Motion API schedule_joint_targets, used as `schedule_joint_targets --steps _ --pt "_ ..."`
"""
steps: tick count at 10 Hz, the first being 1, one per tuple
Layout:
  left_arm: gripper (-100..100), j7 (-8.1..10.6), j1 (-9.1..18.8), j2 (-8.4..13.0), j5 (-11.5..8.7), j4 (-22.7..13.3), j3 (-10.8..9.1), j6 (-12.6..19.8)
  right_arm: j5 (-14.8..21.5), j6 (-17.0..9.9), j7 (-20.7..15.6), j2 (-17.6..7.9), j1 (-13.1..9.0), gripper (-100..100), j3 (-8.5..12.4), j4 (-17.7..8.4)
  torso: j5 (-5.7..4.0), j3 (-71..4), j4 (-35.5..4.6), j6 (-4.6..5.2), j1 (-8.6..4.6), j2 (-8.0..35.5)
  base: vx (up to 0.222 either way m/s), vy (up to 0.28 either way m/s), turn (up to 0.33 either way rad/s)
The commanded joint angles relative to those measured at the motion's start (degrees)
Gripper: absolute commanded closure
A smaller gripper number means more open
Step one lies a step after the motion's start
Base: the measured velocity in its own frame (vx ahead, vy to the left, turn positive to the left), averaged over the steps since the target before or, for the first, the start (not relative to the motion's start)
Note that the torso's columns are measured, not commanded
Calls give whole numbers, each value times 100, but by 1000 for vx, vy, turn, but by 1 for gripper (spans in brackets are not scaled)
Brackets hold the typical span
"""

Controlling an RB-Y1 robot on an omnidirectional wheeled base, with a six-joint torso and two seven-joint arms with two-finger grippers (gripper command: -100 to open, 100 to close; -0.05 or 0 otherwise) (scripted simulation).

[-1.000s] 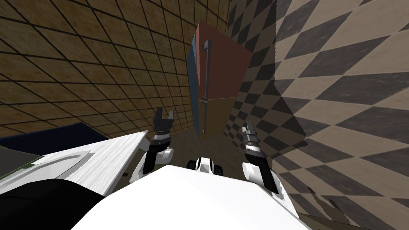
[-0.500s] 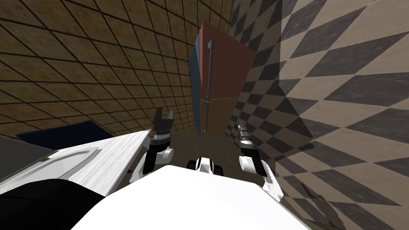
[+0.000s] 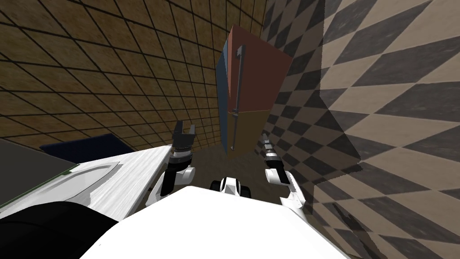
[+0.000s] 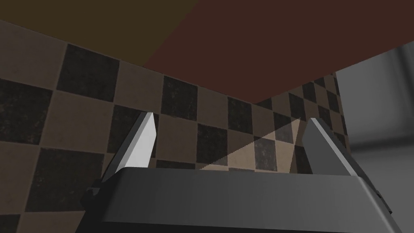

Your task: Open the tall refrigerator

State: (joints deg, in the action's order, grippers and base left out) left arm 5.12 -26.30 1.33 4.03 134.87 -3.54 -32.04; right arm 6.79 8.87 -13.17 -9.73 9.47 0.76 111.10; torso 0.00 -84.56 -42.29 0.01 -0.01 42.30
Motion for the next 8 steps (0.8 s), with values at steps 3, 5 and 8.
schedule_joint_targets --steps 3,5,8 --pt "0 0 0 0 0 0 0 0 232 -396 -427 -82 -763 -100 -117 -660 0 0 1 -2 4 -1 -13 19 58" --pt "0 0 0 0 0 0 0 0 349 -587 -632 -116 -1073 -100 -177 -986 0 0 1 -1 2 0 -12 21 70" --pt "0 0 0 0 0 0 0 0 472 -782 -838 -146 -1510 -100 -242 -1342 -1 -1 1 -4 0 -2 -9 10 46"
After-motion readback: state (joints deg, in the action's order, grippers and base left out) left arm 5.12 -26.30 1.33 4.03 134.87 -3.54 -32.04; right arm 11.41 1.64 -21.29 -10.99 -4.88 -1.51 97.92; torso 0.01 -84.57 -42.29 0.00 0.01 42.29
